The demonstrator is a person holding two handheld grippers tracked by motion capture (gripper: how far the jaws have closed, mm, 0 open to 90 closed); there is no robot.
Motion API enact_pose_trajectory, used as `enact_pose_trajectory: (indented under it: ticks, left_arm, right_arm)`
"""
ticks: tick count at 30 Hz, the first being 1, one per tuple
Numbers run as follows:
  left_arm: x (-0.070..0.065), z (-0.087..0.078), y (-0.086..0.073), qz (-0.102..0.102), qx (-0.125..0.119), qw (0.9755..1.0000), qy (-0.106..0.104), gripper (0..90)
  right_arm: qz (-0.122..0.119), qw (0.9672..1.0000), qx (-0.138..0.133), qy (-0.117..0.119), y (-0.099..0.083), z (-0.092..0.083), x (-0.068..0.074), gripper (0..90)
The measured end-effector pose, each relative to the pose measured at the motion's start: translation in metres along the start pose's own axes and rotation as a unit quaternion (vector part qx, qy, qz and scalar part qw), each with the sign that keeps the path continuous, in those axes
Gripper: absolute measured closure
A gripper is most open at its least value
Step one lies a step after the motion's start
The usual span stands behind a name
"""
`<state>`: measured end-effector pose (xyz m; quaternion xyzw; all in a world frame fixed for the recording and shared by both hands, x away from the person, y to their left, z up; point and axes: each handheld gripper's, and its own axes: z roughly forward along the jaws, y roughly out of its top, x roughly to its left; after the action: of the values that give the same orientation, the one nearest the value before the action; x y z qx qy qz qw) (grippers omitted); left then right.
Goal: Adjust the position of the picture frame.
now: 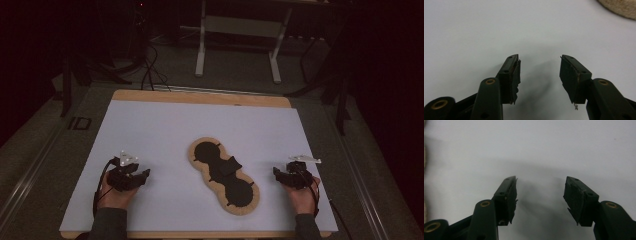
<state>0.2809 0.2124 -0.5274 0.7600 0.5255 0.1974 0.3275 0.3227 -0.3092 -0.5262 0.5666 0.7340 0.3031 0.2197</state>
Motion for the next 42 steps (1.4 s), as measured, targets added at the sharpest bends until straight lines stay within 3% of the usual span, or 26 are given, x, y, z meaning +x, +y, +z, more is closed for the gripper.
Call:
enact_pose_trajectory:
  ticks: [6,11,18,22,30,35,39,42]
  left_arm:
    - [0.004,-0.005,0.001,-0.011,-0.016,0.9998,-0.006,53.0]
    - [0.003,-0.011,0.003,-0.016,-0.031,0.9992,0.021,53.3]
    - [0.006,-0.014,0.003,-0.025,-0.038,0.9989,0.011,61.8]
    - [0.001,-0.014,0.003,-0.011,-0.038,0.9992,-0.007,66.0]
    - [-0.005,-0.014,0.005,-0.007,-0.044,0.9987,-0.027,67.8]
    - [-0.017,-0.017,0.006,0.000,-0.065,0.9966,-0.050,68.8]
    - [-0.023,-0.019,0.007,0.016,-0.071,0.9959,-0.054,71.3]
    - [-0.027,-0.016,0.008,0.037,-0.056,0.9961,-0.058,76.3]
  right_arm:
    - [-0.009,0.9999,-0.007,0.004,0.001,-0.001,0.004,41.8]
    - [-0.014,0.9997,-0.017,0.008,0.001,-0.004,0.004,44.1]
    - [-0.029,0.9989,-0.008,0.037,0.001,-0.003,0.008,52.9]
    - [-0.040,0.9981,-0.005,0.048,0.001,-0.004,0.012,55.2]
    - [-0.054,0.9951,0.003,0.082,-0.003,-0.006,0.018,63.5]
    - [-0.063,0.9935,0.008,0.094,-0.004,-0.007,0.021,70.3]
    - [-0.069,0.9924,0.014,0.101,-0.005,-0.006,0.023,74.5]
    - [-0.076,0.9912,0.021,0.107,-0.005,-0.006,0.026,81.7]
